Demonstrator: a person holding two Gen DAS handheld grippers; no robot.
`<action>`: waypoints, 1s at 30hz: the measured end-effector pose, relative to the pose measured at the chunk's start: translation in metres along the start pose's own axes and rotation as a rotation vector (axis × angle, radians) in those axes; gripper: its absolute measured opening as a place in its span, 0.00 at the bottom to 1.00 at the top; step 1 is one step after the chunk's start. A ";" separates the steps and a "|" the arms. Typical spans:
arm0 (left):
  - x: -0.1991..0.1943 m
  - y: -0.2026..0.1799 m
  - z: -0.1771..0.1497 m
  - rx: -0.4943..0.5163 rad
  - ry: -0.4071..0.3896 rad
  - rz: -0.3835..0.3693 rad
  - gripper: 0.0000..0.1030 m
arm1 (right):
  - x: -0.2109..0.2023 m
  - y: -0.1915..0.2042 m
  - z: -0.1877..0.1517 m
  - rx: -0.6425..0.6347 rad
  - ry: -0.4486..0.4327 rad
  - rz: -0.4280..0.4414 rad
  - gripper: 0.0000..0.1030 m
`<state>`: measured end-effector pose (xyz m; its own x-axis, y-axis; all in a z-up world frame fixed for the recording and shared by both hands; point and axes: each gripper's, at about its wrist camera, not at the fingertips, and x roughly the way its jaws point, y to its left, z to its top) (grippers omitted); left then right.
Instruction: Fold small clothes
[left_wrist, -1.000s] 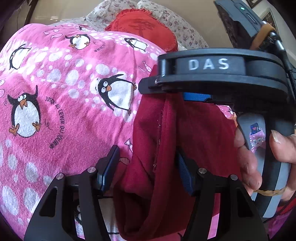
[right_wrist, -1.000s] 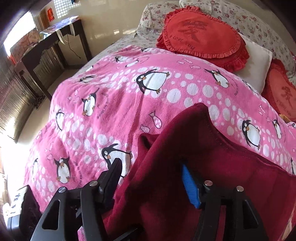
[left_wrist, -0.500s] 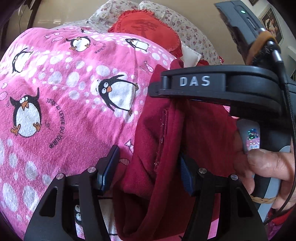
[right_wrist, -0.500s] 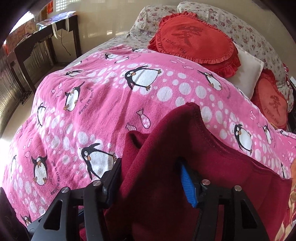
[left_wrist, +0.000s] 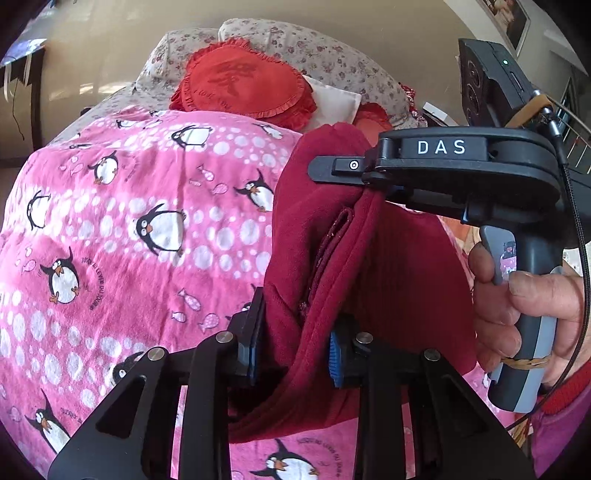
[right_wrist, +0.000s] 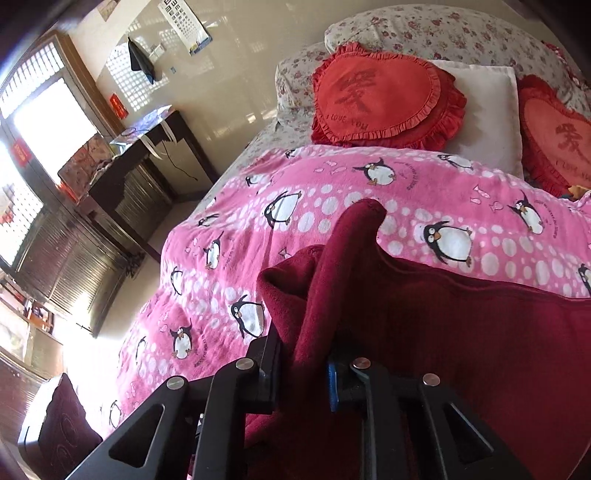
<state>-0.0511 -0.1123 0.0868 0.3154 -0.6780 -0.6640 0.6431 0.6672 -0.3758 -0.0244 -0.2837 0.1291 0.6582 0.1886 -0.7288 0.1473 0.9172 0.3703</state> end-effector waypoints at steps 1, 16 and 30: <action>0.000 -0.008 0.003 0.008 0.002 -0.004 0.26 | -0.007 -0.004 0.000 0.003 -0.008 0.003 0.16; 0.009 -0.085 -0.003 0.157 0.057 0.055 0.26 | -0.065 -0.061 -0.018 0.052 -0.063 -0.018 0.16; 0.025 -0.123 -0.009 0.205 0.091 0.032 0.26 | -0.097 -0.103 -0.032 0.089 -0.090 -0.046 0.16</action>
<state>-0.1286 -0.2082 0.1109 0.2795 -0.6205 -0.7327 0.7652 0.6049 -0.2204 -0.1272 -0.3850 0.1429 0.7118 0.1108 -0.6935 0.2418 0.8885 0.3901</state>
